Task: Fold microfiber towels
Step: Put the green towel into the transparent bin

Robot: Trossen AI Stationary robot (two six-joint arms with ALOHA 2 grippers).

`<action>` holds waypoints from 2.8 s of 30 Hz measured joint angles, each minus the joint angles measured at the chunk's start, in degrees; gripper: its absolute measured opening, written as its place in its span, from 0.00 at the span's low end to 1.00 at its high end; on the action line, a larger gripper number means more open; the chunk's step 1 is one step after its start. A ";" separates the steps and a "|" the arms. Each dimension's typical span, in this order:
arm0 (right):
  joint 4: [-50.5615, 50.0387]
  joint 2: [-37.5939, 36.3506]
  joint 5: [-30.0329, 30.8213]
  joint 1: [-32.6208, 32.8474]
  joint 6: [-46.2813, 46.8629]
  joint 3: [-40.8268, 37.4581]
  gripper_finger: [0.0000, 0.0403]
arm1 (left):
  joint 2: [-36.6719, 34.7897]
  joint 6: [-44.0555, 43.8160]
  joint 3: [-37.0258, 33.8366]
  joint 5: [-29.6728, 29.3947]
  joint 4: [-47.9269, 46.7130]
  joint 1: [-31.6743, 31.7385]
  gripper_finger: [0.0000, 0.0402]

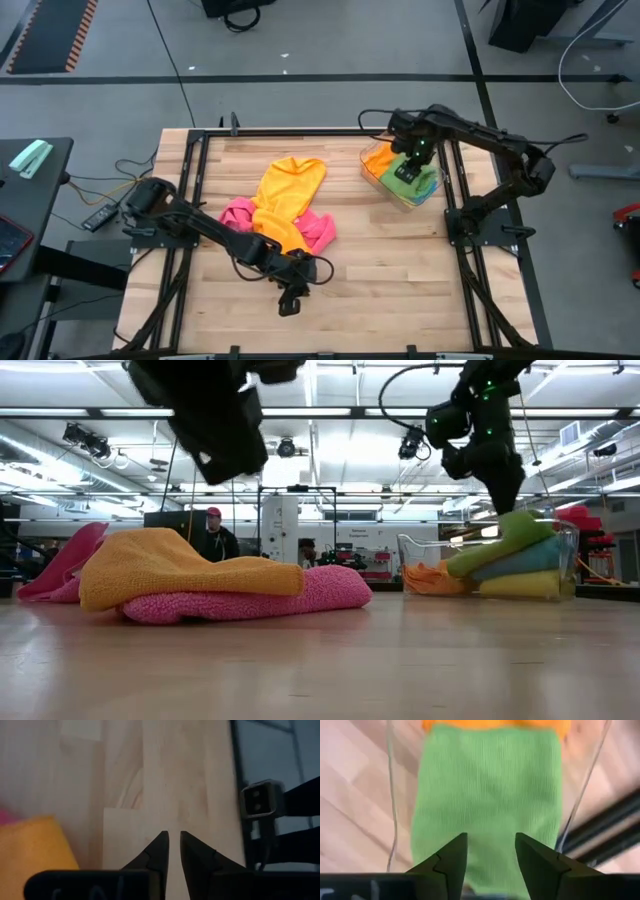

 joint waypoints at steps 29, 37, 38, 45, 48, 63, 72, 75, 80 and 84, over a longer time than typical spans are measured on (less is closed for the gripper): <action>0.36 -2.35 2.20 -2.52 -2.77 -11.54 0.43 | -2.50 0.26 0.03 -0.29 -3.29 -0.08 0.09; 16.20 -2.25 2.35 -1.92 -2.67 -23.76 0.43 | -2.50 -0.52 0.02 -0.33 -4.14 -0.07 0.09; 17.04 -2.28 2.65 -1.85 -2.02 -24.48 0.43 | -2.47 -0.92 0.02 -0.31 -4.56 -0.07 0.08; 9.87 -2.63 4.15 -1.83 -1.79 -18.79 0.43 | -2.67 -1.49 0.02 0.55 -6.34 -0.04 0.09; 6.04 -2.69 4.46 -1.83 -1.80 -13.94 0.43 | -3.62 -1.51 0.04 1.75 -7.59 0.22 0.10; -7.50 -2.75 -0.96 2.94 1.23 -8.71 0.43 | -7.74 -1.08 0.10 1.33 -12.29 0.26 0.06; 3.34 -2.73 -1.49 4.18 6.83 -24.51 0.43 | -7.74 -1.50 0.08 1.32 -12.41 0.13 0.08; 2.73 -2.73 -1.55 4.18 6.97 -24.32 0.43 | -7.74 -1.46 0.08 1.31 -13.48 0.15 0.07; -1.49 -3.23 0.03 4.18 6.93 -18.52 0.43 | -7.74 0.42 0.07 1.28 -15.65 0.28 0.07; -5.18 -5.15 2.83 4.18 7.19 -11.36 0.43 | -7.74 0.51 0.06 1.92 -17.10 0.63 0.10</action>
